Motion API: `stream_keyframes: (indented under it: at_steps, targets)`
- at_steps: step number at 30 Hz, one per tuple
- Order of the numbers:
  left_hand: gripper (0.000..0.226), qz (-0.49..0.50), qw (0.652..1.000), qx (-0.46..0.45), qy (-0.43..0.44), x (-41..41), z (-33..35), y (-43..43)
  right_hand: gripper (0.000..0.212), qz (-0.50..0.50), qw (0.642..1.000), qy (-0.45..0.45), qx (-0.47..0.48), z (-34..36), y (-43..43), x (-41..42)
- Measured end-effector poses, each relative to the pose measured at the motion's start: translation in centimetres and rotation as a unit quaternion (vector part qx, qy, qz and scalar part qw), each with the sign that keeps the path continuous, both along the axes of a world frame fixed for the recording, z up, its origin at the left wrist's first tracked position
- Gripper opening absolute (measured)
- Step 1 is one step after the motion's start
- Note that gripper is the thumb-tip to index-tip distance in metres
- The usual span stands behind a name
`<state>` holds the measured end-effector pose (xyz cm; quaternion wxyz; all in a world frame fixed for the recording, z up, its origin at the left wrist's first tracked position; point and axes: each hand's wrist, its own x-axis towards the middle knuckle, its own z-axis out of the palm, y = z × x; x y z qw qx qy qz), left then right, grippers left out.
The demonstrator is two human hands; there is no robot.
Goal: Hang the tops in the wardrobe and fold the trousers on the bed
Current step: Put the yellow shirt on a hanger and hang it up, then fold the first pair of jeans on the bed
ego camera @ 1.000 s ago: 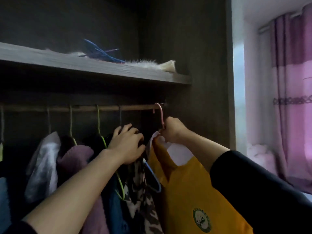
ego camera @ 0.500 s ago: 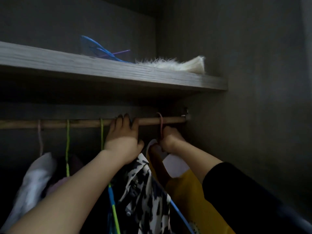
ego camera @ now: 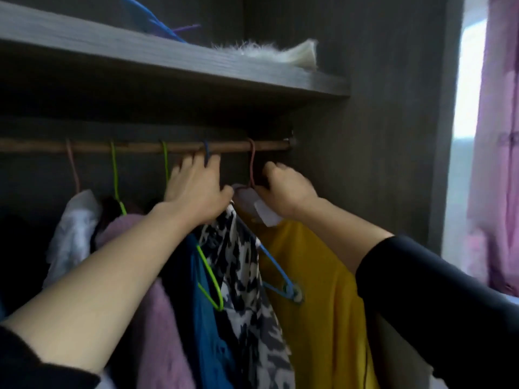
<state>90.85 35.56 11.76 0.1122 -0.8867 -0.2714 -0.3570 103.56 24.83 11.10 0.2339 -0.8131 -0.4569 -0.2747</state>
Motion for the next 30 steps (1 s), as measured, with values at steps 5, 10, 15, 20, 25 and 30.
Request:
stream_keyframes:
  at_steps: [5,10,15,20,25,30]
  targets:
    - [0.060,-0.090,0.994,-0.028,-0.053,-2.1,-4.1,-4.2,0.037,0.000,1.000,-0.029,0.002,-4.3,-7.3,-4.7]
    - [0.049,-0.188,0.973,-0.076,-0.107,-3.8,-9.7,-10.2,0.044,-0.014,1.000,-0.011,0.022,-8.8,-16.1,-8.7]
    - [0.042,-0.299,0.935,-0.131,-0.140,-3.8,-15.6,-19.8,0.040,-0.046,0.997,0.049,0.042,-13.8,-26.0,-10.0]
    - [0.039,-0.410,0.890,-0.169,-0.101,-0.2,-20.8,-31.5,0.040,-0.137,0.984,0.109,0.040,-20.5,-36.4,-7.6]
    - [0.035,-0.450,0.866,-0.219,-0.025,5.7,-26.3,-43.9,0.041,-0.237,0.955,0.181,-0.006,-26.9,-49.1,-4.5]
    - [0.039,-0.479,0.836,-0.256,0.069,11.6,-31.8,-56.9,0.043,-0.318,0.914,0.243,-0.060,-31.0,-62.7,-1.6]
